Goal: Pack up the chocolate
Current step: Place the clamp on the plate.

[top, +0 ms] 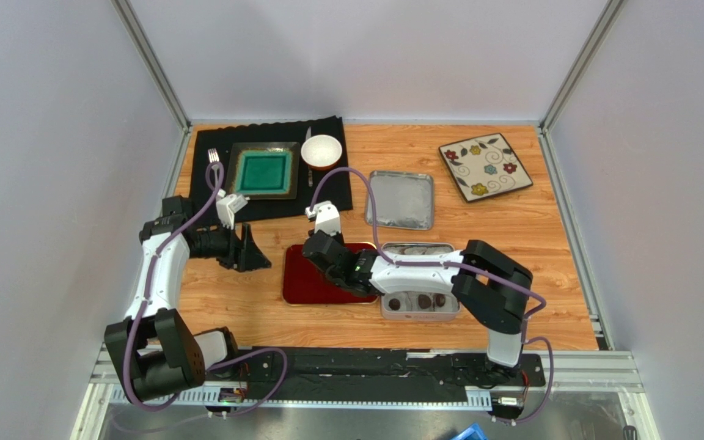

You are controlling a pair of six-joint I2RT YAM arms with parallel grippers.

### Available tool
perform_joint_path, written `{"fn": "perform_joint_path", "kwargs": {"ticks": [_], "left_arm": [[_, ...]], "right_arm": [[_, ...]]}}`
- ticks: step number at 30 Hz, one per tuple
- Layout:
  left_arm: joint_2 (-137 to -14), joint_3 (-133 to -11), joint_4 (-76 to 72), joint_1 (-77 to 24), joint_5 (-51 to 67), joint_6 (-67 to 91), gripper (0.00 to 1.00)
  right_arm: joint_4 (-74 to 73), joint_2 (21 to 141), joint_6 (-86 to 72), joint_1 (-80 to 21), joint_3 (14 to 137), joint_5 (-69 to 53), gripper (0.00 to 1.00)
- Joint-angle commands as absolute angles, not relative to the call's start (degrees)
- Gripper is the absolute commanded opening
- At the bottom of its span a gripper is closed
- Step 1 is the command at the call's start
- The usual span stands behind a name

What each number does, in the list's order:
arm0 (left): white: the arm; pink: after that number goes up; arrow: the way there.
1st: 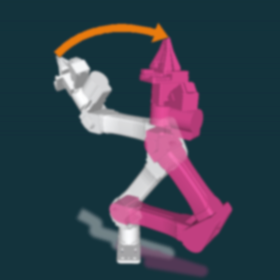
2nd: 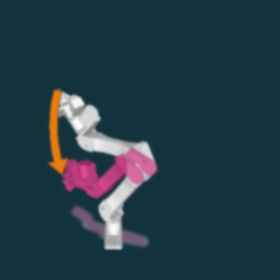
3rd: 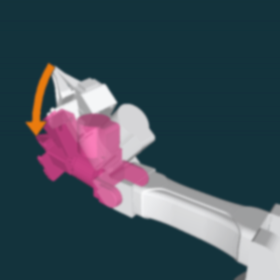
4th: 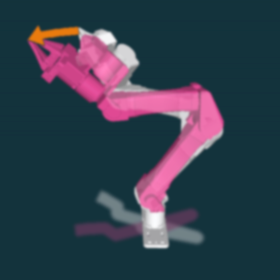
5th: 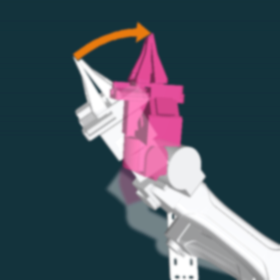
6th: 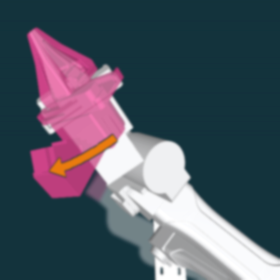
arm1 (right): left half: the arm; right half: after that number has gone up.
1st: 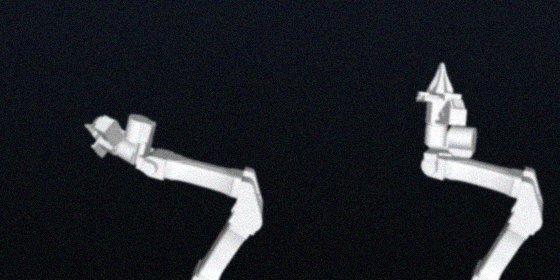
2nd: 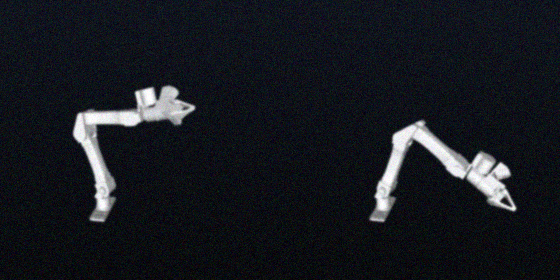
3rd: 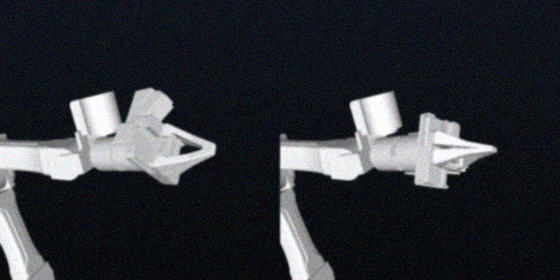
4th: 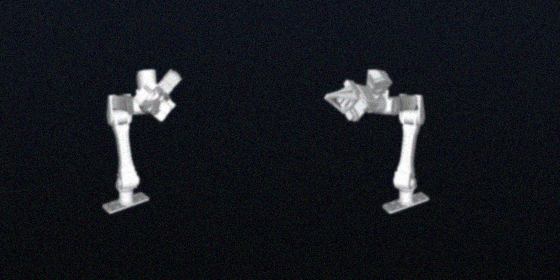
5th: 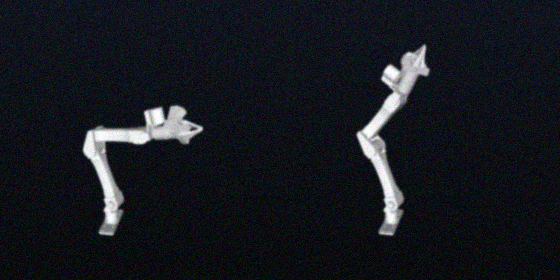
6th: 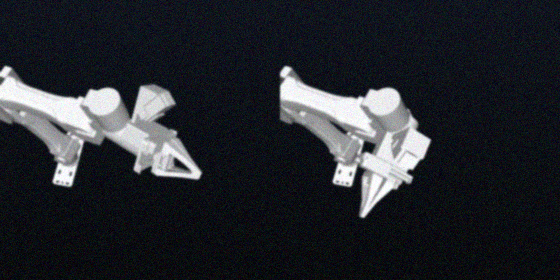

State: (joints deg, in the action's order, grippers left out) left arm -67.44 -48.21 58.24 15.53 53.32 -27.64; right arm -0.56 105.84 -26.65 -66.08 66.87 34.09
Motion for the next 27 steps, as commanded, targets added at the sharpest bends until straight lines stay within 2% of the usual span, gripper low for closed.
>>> {"fn": "perform_joint_path", "kwargs": {"ticks": [1,13,23,27], "left_arm": [[-65.7,-51.0,59.8,16.5,55.1,-29.9,0.72],[-66.5,-54.7,58.2,24.3,57.7,-25.1,0.72],[-66.9,-52.9,60.4,24.4,59.3,-27.9,0.73],[-67.1,-53.4,61.6,24.4,59.4,-29.3,0.72]], "right_arm": [[2.5,108.1,-27.2,-68.0,71.6,36.9,0.00],[5.2,113.6,-22.9,-71.0,79.5,34.4,0.00],[3.6,110.8,-25.0,-71.0,72.4,38.1,0.00],[-3.9,111.9,-26.4,-71.1,75.2,36.4,0.10]]}}
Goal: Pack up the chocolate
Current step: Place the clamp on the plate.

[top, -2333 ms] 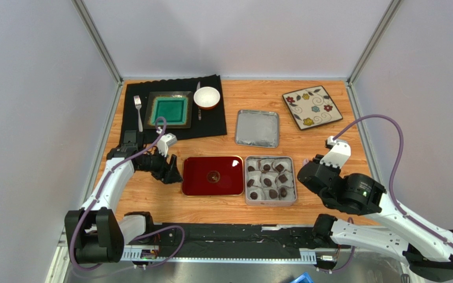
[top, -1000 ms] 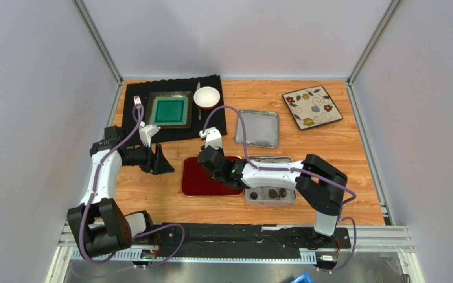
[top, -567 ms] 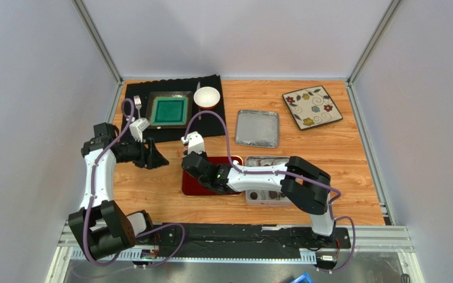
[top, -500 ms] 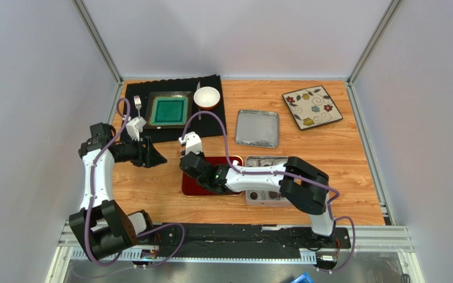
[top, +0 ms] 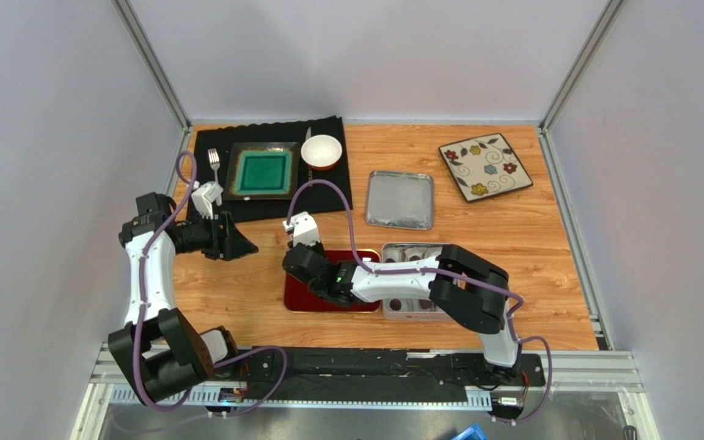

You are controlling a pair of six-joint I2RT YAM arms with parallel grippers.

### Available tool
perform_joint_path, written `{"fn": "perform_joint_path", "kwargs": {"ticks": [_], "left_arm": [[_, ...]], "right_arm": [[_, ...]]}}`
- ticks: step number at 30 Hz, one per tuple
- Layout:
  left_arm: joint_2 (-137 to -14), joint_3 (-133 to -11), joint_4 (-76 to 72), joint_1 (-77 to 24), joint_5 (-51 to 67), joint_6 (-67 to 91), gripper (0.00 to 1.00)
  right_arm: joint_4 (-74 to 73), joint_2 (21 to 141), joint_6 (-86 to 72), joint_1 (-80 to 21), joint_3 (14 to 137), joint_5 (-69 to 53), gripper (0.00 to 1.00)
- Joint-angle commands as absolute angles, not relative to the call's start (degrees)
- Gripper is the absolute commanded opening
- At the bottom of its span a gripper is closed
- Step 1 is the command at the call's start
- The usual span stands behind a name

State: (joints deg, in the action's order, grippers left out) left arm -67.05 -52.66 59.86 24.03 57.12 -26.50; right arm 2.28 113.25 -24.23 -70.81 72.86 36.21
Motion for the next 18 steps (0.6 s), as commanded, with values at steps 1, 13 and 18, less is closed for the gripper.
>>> {"fn": "perform_joint_path", "kwargs": {"ticks": [1,13,18], "left_arm": [[-67.1,-53.5,61.8,24.4,59.2,-29.4,0.73],[-67.1,-53.3,61.1,24.3,59.2,-29.0,0.73],[-66.9,-53.3,61.1,24.3,59.0,-29.1,0.73]], "right_arm": [[-5.3,112.3,-26.7,-71.2,75.5,35.9,0.11],[-10.0,111.4,-28.1,-71.7,72.4,31.0,0.84],[-11.1,108.4,-27.4,-71.7,72.9,32.5,0.93]]}}
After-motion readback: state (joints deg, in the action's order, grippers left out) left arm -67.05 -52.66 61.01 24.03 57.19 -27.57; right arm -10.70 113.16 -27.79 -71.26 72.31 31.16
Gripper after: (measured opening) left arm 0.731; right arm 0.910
